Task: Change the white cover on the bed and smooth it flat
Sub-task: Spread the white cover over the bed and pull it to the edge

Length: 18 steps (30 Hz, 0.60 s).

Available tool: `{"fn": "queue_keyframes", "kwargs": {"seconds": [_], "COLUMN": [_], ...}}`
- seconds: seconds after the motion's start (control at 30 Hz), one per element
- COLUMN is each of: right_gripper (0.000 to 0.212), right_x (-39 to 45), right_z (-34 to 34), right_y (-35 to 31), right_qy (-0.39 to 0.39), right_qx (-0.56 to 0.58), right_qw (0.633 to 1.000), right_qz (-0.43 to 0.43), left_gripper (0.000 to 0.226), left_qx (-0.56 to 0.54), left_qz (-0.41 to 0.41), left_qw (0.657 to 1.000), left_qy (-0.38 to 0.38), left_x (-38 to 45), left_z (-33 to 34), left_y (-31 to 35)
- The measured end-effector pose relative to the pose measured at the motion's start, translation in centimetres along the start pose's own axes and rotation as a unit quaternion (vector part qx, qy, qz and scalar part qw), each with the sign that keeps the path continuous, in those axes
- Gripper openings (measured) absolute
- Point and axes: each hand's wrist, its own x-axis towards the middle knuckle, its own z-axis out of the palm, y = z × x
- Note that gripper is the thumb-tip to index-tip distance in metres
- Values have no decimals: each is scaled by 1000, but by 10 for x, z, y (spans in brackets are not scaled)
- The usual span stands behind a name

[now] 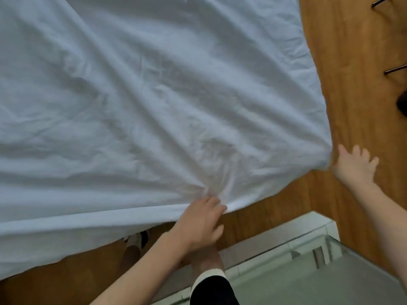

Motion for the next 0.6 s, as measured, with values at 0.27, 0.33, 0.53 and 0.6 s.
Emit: {"fn": "queue_keyframes", "kwargs": {"seconds": [0.27, 0.33, 0.53, 0.6], "right_gripper": [43, 47, 65, 68], "right_x": [-64, -91, -164, -175], "right_z": [-33, -31, -20, -24], "right_y": [-172, -217, -297, -308], "right_qy": [330, 311, 157, 152], "right_qx": [325, 300, 217, 227], "right_qw": [856, 841, 913, 924], "right_qz": [-227, -327, -308, -269], "left_gripper": [39, 46, 71, 67], "left_qx": [24, 68, 86, 101], "left_qz": [-135, -206, -277, -235], "left_qw": [897, 891, 935, 944], "left_qy": [420, 399, 206, 208], "left_x": [-23, -33, -68, -79], "left_z": [-24, -25, -31, -33], "left_y": [-70, -101, -140, -145]}}
